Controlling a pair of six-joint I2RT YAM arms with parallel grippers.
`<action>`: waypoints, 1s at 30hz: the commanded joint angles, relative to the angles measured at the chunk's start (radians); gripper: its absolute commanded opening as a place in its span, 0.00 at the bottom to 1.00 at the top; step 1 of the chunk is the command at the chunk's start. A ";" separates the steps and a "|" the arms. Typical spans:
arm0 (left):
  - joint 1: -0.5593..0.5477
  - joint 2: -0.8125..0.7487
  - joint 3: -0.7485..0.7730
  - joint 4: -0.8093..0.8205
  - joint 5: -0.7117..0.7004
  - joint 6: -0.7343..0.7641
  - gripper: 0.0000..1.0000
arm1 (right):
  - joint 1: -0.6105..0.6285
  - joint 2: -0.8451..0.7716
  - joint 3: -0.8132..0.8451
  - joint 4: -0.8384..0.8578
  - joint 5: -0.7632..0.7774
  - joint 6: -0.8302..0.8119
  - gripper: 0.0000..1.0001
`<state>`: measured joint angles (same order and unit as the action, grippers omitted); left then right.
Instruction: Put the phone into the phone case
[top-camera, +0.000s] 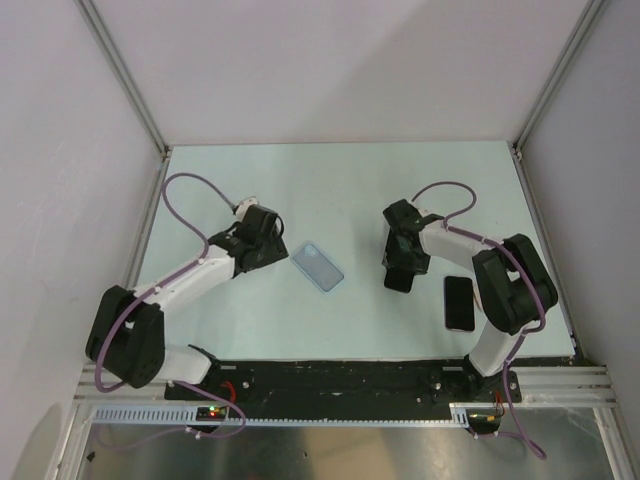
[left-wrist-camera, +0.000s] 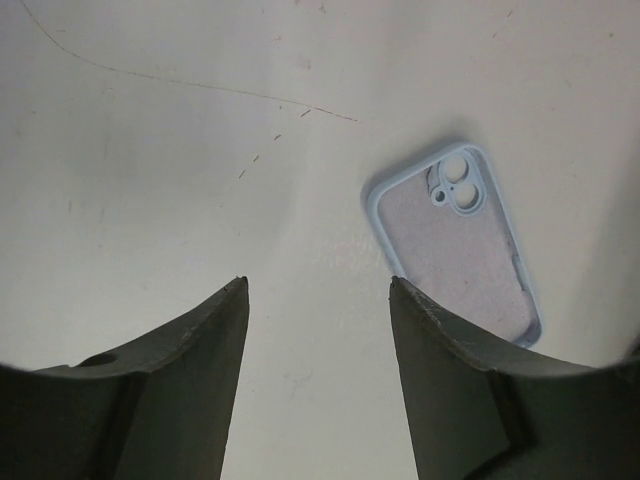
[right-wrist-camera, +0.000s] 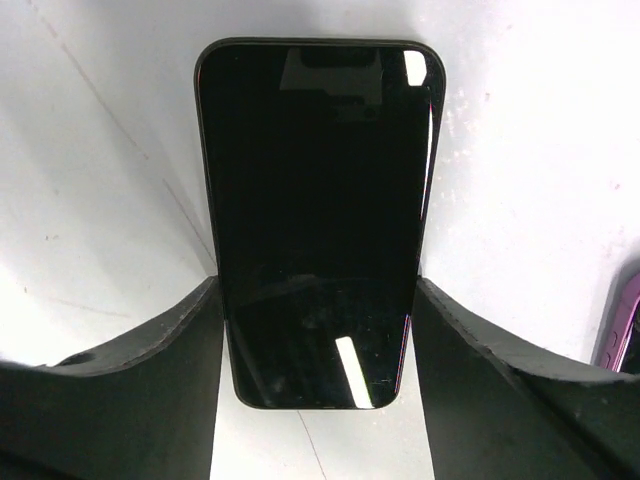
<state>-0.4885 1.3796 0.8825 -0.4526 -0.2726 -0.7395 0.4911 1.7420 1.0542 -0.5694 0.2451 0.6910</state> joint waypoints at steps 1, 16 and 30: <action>0.001 -0.050 -0.047 0.088 0.003 -0.104 0.64 | -0.013 -0.028 -0.021 0.061 -0.249 -0.087 0.40; -0.023 0.014 -0.119 0.195 0.075 -0.127 0.63 | -0.130 -0.051 -0.020 0.189 -0.772 -0.161 0.37; -0.025 -0.003 -0.141 0.221 0.095 -0.113 0.63 | -0.118 0.035 0.017 0.303 -0.997 -0.113 0.37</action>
<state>-0.5083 1.3933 0.7479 -0.2665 -0.1783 -0.8482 0.3611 1.7737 1.0283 -0.3222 -0.6662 0.5568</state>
